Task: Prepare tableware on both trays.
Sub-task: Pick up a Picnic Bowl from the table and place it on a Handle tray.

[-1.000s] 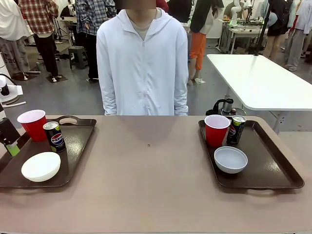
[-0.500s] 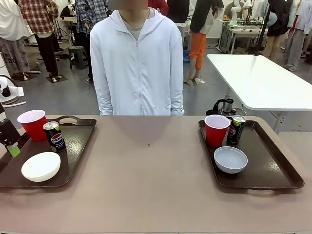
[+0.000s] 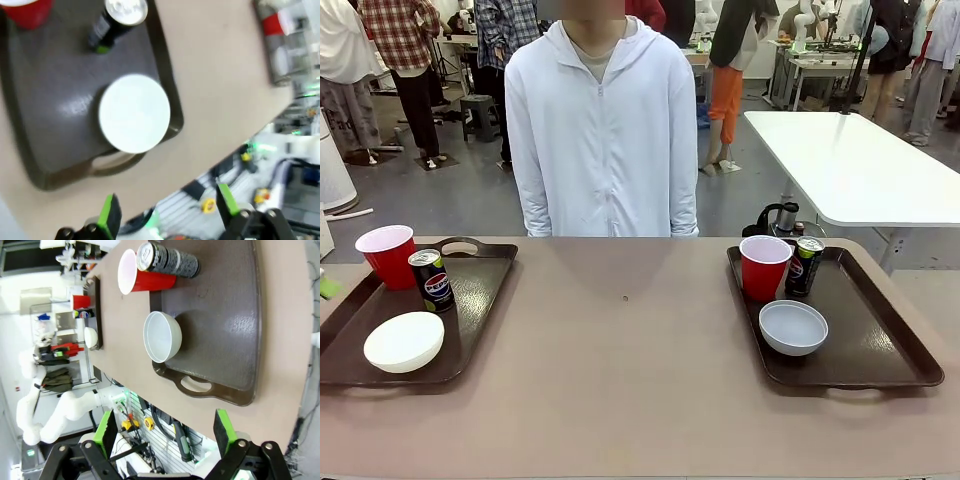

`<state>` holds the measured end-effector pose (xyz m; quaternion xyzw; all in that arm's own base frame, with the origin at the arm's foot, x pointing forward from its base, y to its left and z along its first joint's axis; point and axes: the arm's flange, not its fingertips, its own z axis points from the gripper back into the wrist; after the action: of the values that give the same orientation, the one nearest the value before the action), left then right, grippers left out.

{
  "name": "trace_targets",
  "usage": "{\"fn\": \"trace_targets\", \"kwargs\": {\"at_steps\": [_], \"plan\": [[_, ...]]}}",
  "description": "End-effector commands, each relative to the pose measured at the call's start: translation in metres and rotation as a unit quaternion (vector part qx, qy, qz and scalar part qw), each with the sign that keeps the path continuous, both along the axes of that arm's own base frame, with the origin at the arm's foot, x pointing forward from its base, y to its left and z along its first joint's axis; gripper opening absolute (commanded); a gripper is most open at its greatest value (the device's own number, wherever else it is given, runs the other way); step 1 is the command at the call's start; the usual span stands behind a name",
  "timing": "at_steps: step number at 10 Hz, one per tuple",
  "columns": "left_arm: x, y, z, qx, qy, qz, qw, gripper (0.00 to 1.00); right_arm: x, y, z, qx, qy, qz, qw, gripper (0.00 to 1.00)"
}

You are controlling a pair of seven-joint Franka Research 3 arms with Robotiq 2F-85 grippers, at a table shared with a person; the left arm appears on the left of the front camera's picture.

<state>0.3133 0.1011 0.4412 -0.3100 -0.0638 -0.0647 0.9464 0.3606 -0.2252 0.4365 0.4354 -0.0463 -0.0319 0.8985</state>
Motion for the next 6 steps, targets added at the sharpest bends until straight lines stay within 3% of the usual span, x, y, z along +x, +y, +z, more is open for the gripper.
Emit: {"fn": "trace_targets", "kwargs": {"at_steps": [1, 3, 5, 6], "plan": [[0.02, 0.032, -0.032, -0.222, 0.002, -0.066, 0.973, 1.0, -0.004, 0.002, -0.001, 0.002, -0.005, 0.004, 1.0, 1.0], [0.004, 0.071, -0.052, -0.331, -0.042, -0.058, 0.941, 1.0, -0.004, 0.002, -0.001, 0.002, -0.005, 0.004, 1.0, 1.0], [-0.017, 0.087, -0.054, -0.363, -0.051, -0.008, 0.931, 1.0, -0.004, 0.002, -0.001, 0.002, -0.005, 0.004, 1.0, 1.0], [-0.021, 0.097, -0.048, -0.354, -0.041, 0.007, 0.934, 1.0, -0.004, 0.002, -0.001, 0.002, -0.005, 0.004, 1.0, 1.0]]}}
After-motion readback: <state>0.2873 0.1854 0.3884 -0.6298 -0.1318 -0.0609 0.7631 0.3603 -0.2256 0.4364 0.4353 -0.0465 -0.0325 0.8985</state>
